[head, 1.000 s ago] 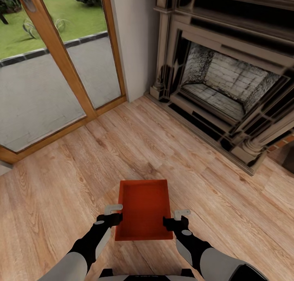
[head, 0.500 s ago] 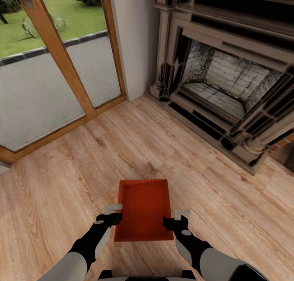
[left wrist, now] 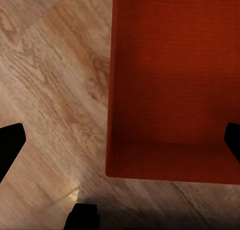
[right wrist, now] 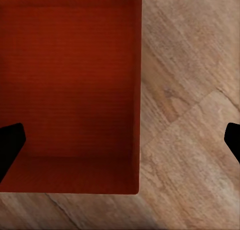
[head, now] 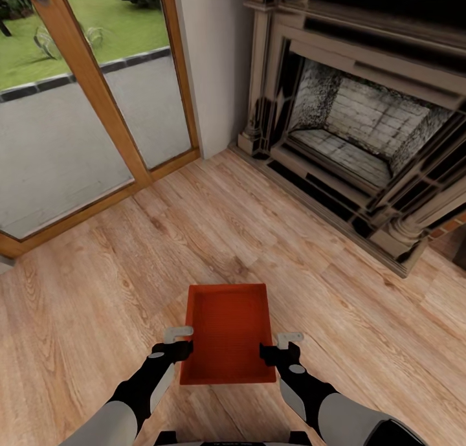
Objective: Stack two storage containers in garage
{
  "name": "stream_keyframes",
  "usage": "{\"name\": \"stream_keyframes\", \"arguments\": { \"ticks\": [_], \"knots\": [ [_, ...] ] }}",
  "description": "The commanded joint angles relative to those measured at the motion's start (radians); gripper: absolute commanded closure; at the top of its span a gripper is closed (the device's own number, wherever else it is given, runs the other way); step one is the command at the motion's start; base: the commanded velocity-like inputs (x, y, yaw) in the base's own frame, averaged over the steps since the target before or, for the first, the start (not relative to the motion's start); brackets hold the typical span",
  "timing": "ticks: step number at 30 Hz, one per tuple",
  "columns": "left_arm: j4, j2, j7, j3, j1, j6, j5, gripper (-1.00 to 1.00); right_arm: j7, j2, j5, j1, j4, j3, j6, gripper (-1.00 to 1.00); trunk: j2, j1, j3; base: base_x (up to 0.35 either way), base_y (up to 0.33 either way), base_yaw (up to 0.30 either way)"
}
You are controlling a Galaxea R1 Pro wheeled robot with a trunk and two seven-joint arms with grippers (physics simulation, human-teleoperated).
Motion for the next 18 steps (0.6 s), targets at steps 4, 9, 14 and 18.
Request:
{"name": "stream_keyframes", "arguments": {
  "ticks": [4,9,14,18],
  "knots": [
    [-0.001,0.001,0.006,-0.003,0.0,0.005,0.008,-1.0,-0.009,-0.003,-0.009,-0.001,-0.005,0.008,-0.002,-1.0,-0.029,0.015,-0.013,0.0,0.0,0.0],
    [-0.001,0.008,0.006,-0.001,0.0,0.005,0.008,-1.0,-0.012,-0.005,-0.01,-0.001,-0.045,0.006,0.023,-1.0,-0.064,0.035,-0.029,0.0,0.0,0.0],
    [0.001,0.014,0.006,-0.001,0.0,0.005,0.008,-1.0,-0.013,-0.005,-0.01,-0.002,-0.054,0.007,0.042,-1.0,-0.099,0.054,-0.044,0.0,0.0,0.0],
    [0.001,0.014,0.006,-0.001,0.0,0.004,0.008,-1.0,-0.013,-0.004,-0.011,-0.001,-0.055,0.007,0.042,-1.0,-0.127,0.069,-0.057,0.0,0.0,0.0]
  ]
}}
